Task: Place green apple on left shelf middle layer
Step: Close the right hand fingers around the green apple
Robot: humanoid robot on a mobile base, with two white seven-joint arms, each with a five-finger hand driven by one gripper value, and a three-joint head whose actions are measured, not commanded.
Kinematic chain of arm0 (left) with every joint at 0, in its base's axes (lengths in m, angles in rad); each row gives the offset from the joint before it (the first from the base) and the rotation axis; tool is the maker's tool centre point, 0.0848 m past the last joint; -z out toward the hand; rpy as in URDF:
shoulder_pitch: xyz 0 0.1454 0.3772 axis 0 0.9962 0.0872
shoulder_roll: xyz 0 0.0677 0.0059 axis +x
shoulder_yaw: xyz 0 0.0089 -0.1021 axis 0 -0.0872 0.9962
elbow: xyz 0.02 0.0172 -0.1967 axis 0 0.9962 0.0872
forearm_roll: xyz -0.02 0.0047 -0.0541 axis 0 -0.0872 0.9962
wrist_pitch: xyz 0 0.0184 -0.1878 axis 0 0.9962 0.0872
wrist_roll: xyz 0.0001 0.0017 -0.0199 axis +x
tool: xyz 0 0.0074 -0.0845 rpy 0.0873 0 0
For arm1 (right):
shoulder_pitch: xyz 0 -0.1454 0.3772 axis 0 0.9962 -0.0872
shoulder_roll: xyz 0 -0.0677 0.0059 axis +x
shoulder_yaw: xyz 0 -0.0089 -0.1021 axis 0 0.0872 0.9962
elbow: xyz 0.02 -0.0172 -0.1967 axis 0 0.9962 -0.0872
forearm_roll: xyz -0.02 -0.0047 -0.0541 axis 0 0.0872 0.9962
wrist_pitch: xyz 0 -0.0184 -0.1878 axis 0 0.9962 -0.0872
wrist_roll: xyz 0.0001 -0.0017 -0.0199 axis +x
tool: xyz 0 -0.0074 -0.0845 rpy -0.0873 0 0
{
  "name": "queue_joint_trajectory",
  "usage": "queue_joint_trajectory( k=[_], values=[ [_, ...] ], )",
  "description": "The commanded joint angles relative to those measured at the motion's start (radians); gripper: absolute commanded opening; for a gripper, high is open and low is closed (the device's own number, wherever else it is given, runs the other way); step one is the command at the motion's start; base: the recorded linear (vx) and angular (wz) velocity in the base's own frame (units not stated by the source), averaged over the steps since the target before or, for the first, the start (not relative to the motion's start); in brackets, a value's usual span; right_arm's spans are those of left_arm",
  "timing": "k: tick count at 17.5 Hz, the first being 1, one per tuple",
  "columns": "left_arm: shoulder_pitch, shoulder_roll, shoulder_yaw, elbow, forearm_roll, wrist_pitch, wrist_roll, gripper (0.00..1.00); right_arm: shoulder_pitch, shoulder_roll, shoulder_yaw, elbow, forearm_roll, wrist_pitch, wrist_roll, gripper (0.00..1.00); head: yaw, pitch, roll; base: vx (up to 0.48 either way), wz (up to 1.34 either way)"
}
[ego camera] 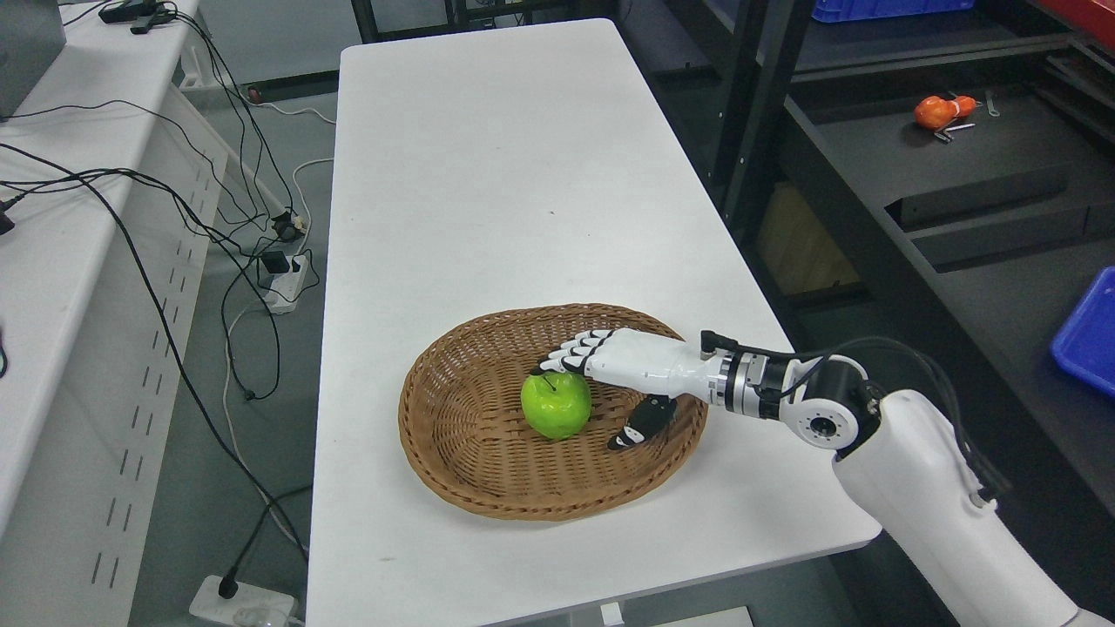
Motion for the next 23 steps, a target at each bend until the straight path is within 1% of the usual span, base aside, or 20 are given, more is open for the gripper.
queue_joint_trajectory(
  k=[1,4,10,14,15,17,19,20,23],
  values=[
    [0.0,0.017,0.0,0.0,0.0,0.0,0.001,1.0,-0.004,-0.015,0.024,-0.001,-0.014,-0.002,0.008,1.0,0.0,0.0,0.0,0.0,0.0],
    [0.0,0.017,0.0,0.001,0.0,0.0,-0.001,1.0,-0.004,-0.006,0.035,-0.016,-0.013,-0.005,0.014,1.0,0.0,0.0,0.0,0.0,0.0],
    [0.0,0.017,0.0,0.0,0.0,-0.001,-0.001,1.0,-0.009,0.057,0.063,-0.023,-0.007,-0.008,0.014,1.0,0.0,0.0,0.0,0.0,0.0],
    [0.0,0.017,0.0,0.0,0.0,0.0,-0.001,1.0,-0.019,0.065,0.061,-0.023,-0.002,-0.008,0.003,0.99,0.0,0.0,0.0,0.0,0.0],
    [0.0,0.017,0.0,0.0,0.0,0.0,0.001,1.0,-0.019,0.065,0.059,-0.023,-0.001,-0.005,0.0,0.97,0.0,0.0,0.0,0.0,0.0],
    [0.0,0.017,0.0,0.0,0.0,0.0,-0.001,1.0,-0.019,0.062,0.056,-0.021,0.002,-0.005,-0.001,0.87,0.0,0.0,0.0,0.0,0.0],
    [0.0,0.017,0.0,0.0,0.0,0.0,-0.001,1.0,-0.019,0.062,0.05,-0.021,0.002,-0.005,-0.001,0.74,0.0,0.0,0.0,0.0,0.0],
    [0.0,0.017,0.0,0.0,0.0,0.0,-0.001,1.0,-0.019,0.06,0.049,-0.021,0.002,-0.005,-0.001,0.7,0.0,0.0,0.0,0.0,0.0],
    [0.0,0.017,0.0,0.0,0.0,0.0,-0.001,1.0,-0.019,0.059,0.056,-0.017,0.004,-0.005,0.0,0.7,0.0,0.0,0.0,0.0,0.0]
  ],
)
